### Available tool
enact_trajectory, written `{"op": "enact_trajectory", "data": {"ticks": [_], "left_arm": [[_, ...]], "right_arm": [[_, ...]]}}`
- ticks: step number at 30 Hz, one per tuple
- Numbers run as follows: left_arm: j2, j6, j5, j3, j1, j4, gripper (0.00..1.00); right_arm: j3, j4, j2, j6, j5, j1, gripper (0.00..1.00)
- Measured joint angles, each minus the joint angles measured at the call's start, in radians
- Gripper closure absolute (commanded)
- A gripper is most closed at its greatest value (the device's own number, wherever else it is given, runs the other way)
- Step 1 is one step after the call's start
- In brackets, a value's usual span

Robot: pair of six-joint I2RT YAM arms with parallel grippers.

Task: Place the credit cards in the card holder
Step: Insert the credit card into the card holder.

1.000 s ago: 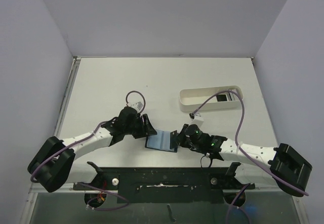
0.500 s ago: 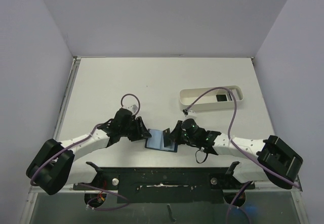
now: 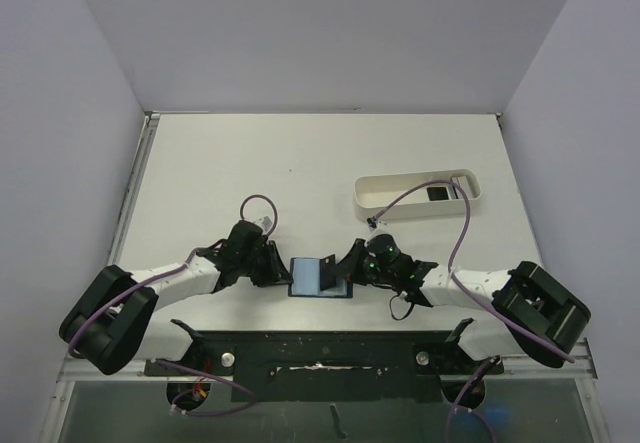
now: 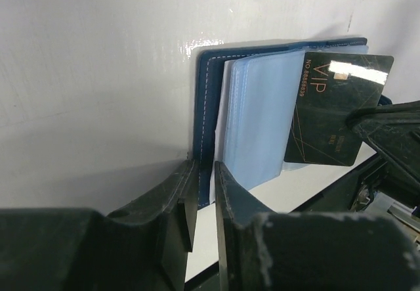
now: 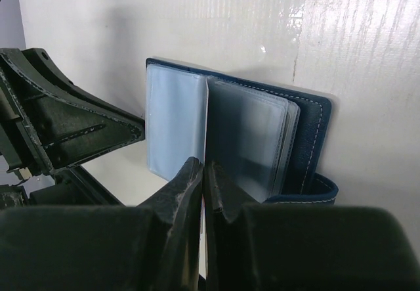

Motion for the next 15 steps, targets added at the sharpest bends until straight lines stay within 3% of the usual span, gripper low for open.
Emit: {"op": "enact_trajectory", "data": {"ticks": [15], "left_arm": [[0.007,-0.006,0.018,-0.014,-0.001,0.039,0.85]], "right_arm": [[-0.039,0.132,0.044,0.014,-0.07,-0.03,1.0]]}}
